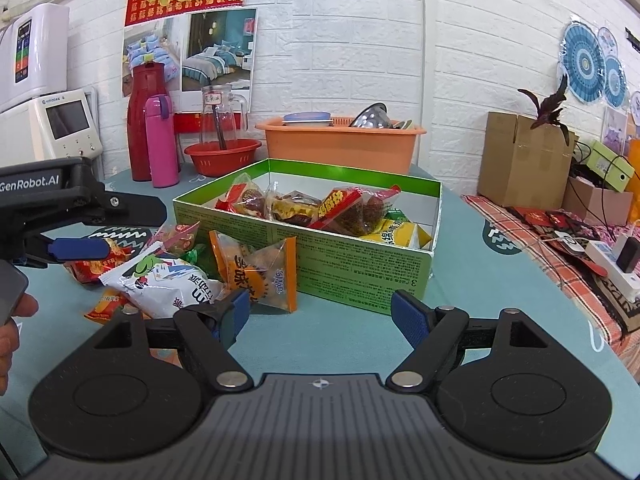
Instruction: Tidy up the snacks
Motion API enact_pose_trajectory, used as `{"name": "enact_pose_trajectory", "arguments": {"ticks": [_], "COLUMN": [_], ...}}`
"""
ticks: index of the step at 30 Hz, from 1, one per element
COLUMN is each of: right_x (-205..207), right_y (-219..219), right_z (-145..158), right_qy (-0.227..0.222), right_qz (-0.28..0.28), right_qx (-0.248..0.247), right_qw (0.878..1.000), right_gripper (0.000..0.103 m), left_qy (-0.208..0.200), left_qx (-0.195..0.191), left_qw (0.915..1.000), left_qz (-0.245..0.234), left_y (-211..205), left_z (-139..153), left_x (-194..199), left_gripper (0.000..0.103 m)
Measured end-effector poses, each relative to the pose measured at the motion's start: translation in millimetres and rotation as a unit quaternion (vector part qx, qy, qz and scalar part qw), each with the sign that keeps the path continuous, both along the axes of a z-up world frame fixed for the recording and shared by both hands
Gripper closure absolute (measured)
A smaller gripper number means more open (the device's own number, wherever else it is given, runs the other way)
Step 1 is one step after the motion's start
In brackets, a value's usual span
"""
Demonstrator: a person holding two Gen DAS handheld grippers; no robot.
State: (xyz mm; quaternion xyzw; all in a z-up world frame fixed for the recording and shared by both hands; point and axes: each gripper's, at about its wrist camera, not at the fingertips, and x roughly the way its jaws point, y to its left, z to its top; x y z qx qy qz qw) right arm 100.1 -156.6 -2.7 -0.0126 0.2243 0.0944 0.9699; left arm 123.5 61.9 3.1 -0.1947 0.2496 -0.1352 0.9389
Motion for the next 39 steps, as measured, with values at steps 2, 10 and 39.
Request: {"name": "enact_pose_trajectory", "arguments": {"ticks": [2, 10, 39], "right_x": [2, 1, 70], "right_y": [-2, -1, 32], "right_z": [-1, 3, 1], "right_qy": [0.005, 0.009, 0.051], "right_qz": [-0.003, 0.011, 0.149], "right_qx": [0.004, 0.015, -0.043], "right_qw": [1.000, 1.000, 0.987], "right_gripper": [0.000, 0.000, 0.000], "left_qy": [0.000, -0.024, 0.036], "left_qx": [0.002, -0.026, -0.058], "left_qw": [1.0000, 0.9994, 0.9976], "left_qz": [-0.001, 0.001, 0.018], "left_y": [-1, 13, 48], "left_z": [0, 7, 8], "left_x": [0, -7, -11], "left_gripper": [0.000, 0.000, 0.000]}}
